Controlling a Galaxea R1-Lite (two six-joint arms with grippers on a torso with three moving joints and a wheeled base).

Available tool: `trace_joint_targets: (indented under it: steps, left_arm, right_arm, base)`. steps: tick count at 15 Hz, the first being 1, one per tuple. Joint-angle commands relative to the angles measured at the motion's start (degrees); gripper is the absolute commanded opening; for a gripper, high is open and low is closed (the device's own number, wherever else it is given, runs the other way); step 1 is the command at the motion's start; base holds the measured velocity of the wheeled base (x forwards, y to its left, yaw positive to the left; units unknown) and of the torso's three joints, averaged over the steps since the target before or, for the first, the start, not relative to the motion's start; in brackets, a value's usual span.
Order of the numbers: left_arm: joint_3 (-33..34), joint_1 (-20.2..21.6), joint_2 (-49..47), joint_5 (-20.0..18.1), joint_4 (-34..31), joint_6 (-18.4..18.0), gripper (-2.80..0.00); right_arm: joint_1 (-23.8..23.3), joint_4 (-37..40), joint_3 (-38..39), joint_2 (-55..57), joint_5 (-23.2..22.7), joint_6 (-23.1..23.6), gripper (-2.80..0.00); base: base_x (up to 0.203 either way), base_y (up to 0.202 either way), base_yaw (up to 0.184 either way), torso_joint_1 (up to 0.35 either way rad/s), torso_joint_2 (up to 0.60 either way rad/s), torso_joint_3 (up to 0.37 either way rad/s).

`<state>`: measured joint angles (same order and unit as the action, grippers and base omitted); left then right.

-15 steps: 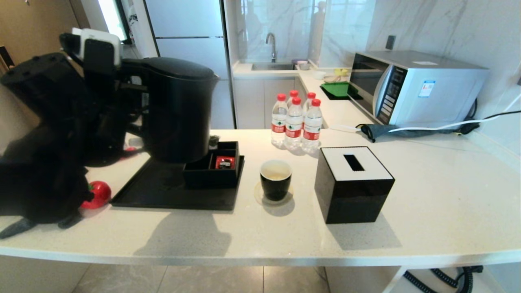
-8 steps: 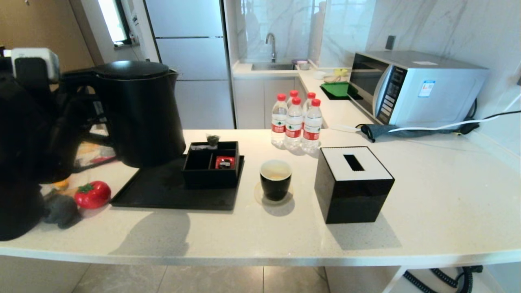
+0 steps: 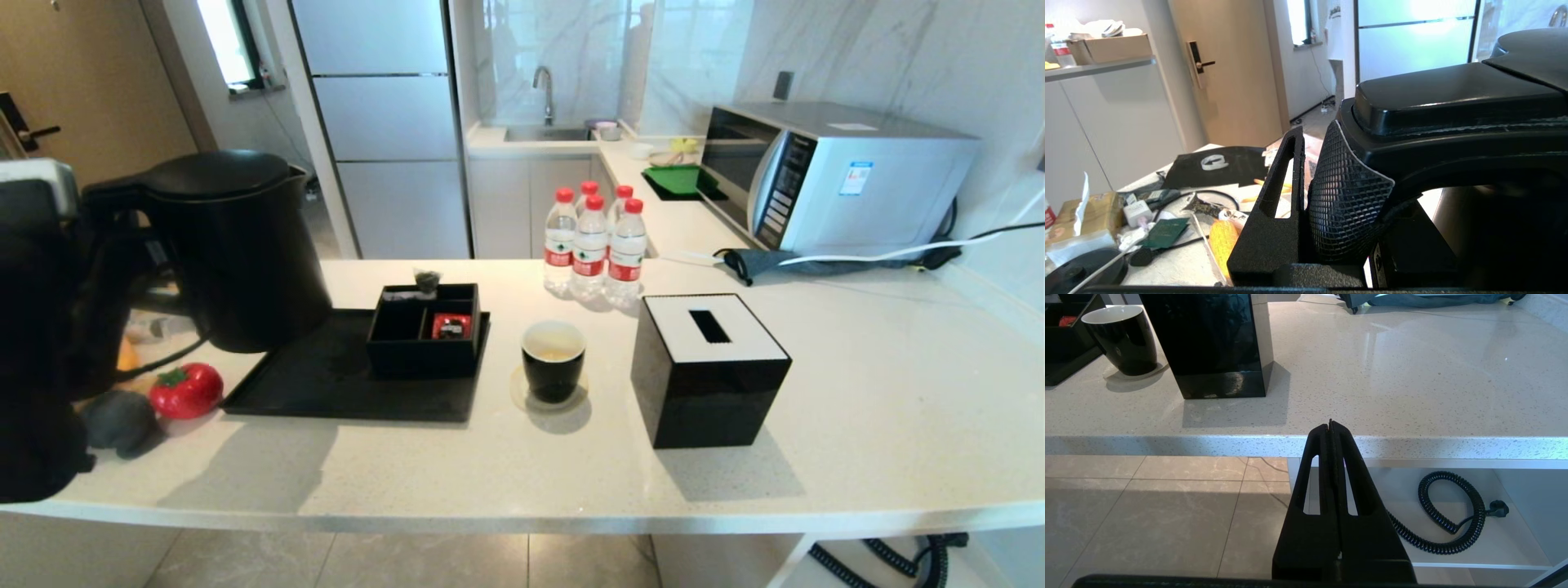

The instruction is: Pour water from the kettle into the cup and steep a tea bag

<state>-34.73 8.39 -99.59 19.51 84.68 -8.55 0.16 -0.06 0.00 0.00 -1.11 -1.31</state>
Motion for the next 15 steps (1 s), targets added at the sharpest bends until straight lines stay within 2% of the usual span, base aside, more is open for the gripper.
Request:
trace_joint_targets:
  steps: [1,3,7,15]
  left_arm:
    - [0.3,1.3,-5.2,-0.5,2.4,0.0,-2.80]
    - [0.1,2.6,-9.5,-1.4,4.8,0.3,-2.80]
    - [-1.5,3.7,-16.0,-1.5,5.3,2.9,-2.80]
    - [-13.5,3.8,-27.9,-1.6,5.3,3.6,-2.80]
  right_arm:
    - [0.0,0.0,0.0,0.0,0.0,0.0,-2.80]
    - [0.0,0.0,0.0,0.0,0.0,0.0,-2.80]
    - [0.0,0.0,0.0,0.0,0.0,0.0,-2.80]
    - [0.0,0.0,0.0,0.0,0.0,0.0,-2.80]
  base:
    - [0.000,0.000,0.000,0.000,0.00,0.000]
    - [0.000,0.000,0.000,0.000,0.00,0.000]
    - [0.000,0.000,0.000,0.000,0.00,0.000]
    - [0.000,0.000,0.000,0.000,0.00,0.000]
